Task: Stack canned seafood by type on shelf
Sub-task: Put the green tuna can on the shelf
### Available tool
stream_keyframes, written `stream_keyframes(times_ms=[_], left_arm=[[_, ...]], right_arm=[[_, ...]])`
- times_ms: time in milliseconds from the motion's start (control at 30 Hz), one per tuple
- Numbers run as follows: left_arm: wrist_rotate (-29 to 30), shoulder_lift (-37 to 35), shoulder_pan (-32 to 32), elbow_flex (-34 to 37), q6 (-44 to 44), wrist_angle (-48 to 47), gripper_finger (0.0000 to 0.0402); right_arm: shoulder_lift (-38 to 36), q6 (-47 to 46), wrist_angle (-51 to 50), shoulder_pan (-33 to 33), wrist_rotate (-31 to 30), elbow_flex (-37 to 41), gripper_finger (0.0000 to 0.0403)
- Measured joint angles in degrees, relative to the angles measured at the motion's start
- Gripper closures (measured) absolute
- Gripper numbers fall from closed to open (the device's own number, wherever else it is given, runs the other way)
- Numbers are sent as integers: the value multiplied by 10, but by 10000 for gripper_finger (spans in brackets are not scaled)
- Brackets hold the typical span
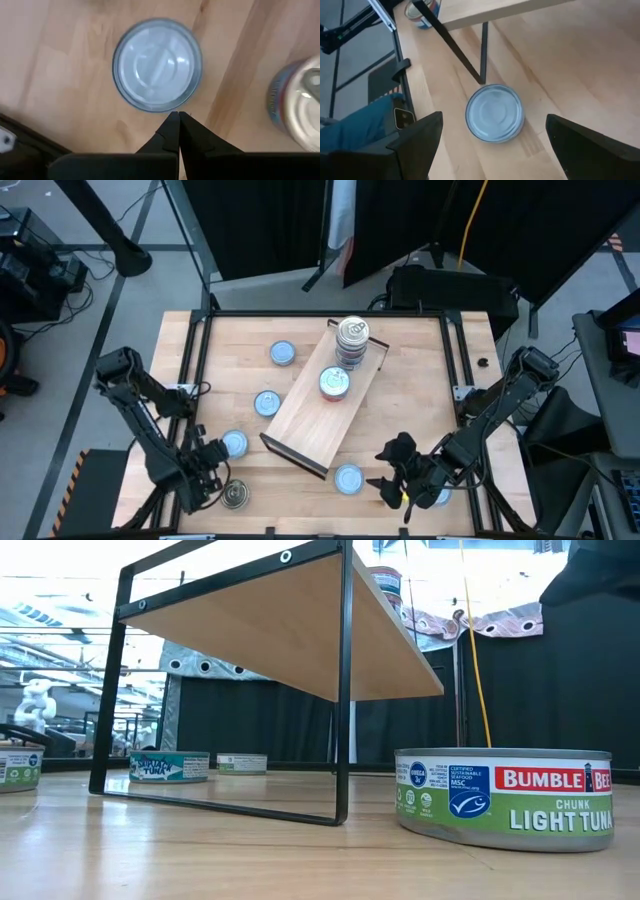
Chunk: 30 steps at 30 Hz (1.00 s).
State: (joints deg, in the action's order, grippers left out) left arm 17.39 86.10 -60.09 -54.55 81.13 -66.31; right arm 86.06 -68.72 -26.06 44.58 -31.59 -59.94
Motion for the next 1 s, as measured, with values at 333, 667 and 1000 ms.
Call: stream_keyframes(times_ms=[333,667,1000], left_arm=[[-35,-20,49,41,-21,64,398],[-78,-219,88,110,-45,99,398],[-89,-216,91,167,-20,167,401]], right_arm=[[-20,56,1,0,7,0,55],[-38,98,1,0,4,0,55],[-43,124,-4,-1,4,0,55]])
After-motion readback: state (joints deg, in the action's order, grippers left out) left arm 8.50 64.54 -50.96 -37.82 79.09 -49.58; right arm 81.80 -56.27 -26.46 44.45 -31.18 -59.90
